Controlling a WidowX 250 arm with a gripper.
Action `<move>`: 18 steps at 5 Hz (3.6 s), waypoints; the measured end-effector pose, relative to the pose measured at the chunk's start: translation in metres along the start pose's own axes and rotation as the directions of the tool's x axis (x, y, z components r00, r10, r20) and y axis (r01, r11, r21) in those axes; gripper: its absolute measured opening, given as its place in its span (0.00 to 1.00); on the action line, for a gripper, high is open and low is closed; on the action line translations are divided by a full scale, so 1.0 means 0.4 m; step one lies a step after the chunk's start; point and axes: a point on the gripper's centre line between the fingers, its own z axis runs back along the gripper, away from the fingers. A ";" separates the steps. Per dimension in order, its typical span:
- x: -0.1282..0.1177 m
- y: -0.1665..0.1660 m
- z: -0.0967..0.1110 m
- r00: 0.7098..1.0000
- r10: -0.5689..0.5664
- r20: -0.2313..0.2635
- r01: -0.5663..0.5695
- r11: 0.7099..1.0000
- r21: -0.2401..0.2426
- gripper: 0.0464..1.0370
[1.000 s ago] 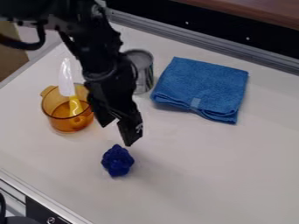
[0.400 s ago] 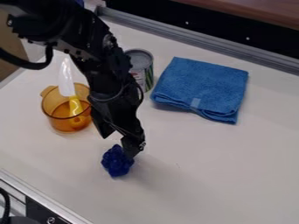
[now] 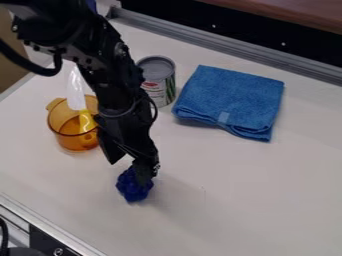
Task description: Move the blue staff inside the pot
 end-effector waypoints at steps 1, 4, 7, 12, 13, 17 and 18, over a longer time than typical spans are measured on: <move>0.004 -0.003 -0.015 0.999 0.017 0.034 -0.018 0.999 0.044 0.96; 0.003 -0.009 -0.054 0.997 0.061 0.042 -0.061 0.998 0.002 0.76; 0.041 0.010 0.055 0.973 0.215 0.079 -0.212 0.976 -0.043 0.76; 0.095 0.322 0.168 0.819 0.531 0.218 -0.533 0.844 -0.054 0.76; 0.085 0.357 0.153 0.828 0.497 0.261 -0.505 0.862 -0.041 0.76; 0.052 0.339 0.084 0.871 0.408 0.273 -0.419 0.908 -0.018 0.83; 0.052 0.352 0.100 0.867 0.434 0.244 -0.445 0.895 -0.012 0.97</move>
